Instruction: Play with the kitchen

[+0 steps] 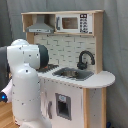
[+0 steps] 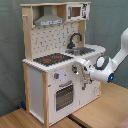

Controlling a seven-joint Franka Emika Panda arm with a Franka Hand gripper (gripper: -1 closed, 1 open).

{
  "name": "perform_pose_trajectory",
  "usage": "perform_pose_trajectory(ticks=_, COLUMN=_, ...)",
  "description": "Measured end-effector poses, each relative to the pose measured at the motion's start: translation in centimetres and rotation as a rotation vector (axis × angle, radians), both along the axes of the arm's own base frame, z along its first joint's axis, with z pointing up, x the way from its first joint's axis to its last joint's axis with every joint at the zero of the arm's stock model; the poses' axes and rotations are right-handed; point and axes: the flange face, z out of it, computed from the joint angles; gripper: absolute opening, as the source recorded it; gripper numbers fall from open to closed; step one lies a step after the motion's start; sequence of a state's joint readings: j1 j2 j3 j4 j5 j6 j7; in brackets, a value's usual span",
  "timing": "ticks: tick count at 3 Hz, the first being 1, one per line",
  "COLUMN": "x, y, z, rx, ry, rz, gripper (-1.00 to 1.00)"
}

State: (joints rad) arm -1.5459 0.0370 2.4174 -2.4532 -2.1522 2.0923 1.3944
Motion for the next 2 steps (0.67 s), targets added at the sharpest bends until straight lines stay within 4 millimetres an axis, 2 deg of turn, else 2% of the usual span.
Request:
perform_pose_trajectory(ticks=1, x=-0.5, y=0.3, z=-0.4, rx=-0.123, ry=0.014, rz=0.036, gripper=1.0)
perform_pose_trajectory(ticks=2, x=-2.3, y=2.0, z=-2.6, rx=-0.245, ry=0.002, rz=0.094, gripper=1.0)
